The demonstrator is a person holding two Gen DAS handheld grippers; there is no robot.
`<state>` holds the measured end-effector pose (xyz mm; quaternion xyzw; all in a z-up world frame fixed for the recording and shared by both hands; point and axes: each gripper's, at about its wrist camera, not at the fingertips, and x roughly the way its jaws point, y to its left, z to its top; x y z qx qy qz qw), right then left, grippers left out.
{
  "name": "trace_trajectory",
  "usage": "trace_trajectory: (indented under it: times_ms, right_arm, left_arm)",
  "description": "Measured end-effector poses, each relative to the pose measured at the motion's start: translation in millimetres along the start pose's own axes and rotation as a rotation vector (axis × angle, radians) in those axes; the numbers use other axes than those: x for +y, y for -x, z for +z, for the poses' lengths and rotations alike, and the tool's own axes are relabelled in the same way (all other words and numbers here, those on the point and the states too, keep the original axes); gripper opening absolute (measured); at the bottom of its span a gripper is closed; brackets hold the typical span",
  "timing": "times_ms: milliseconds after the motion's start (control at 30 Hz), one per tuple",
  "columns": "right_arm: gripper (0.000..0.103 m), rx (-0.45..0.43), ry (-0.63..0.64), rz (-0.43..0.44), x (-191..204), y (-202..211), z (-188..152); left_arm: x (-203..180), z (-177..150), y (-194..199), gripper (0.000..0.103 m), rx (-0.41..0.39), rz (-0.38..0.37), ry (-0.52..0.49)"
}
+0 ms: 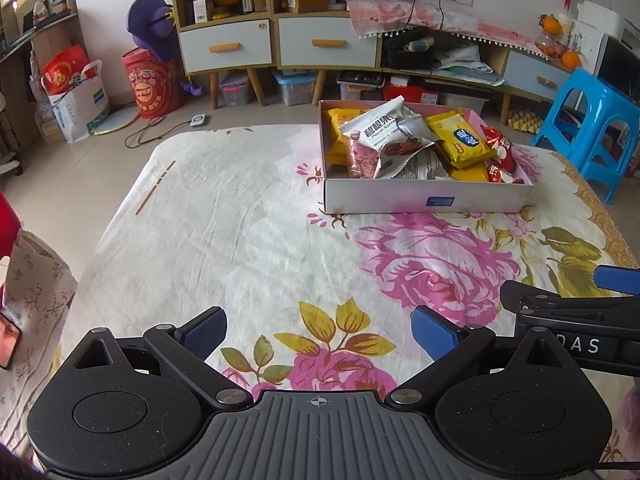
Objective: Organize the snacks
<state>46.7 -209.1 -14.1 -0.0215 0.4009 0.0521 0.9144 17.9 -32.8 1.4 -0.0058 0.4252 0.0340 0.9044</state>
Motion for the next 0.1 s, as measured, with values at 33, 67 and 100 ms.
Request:
trace_trajectory:
  times_ms: [33, 67, 100]
  right_arm:
    - [0.095, 0.000, 0.000, 0.001, 0.0, -0.1, -0.4]
    - [0.095, 0.000, 0.000, 0.001, 0.2, -0.5, -0.8]
    - [0.095, 0.000, 0.001, 0.002, 0.3, -0.7, -1.1]
  left_arm:
    - [-0.6, -0.4, -0.2, 0.100, 0.000, 0.006, -0.002]
    - [-1.0, -1.4, 0.0, 0.100, -0.002, 0.010, -0.003]
    - [-0.1, -0.5, 0.1, 0.100, -0.001, 0.008, -0.003]
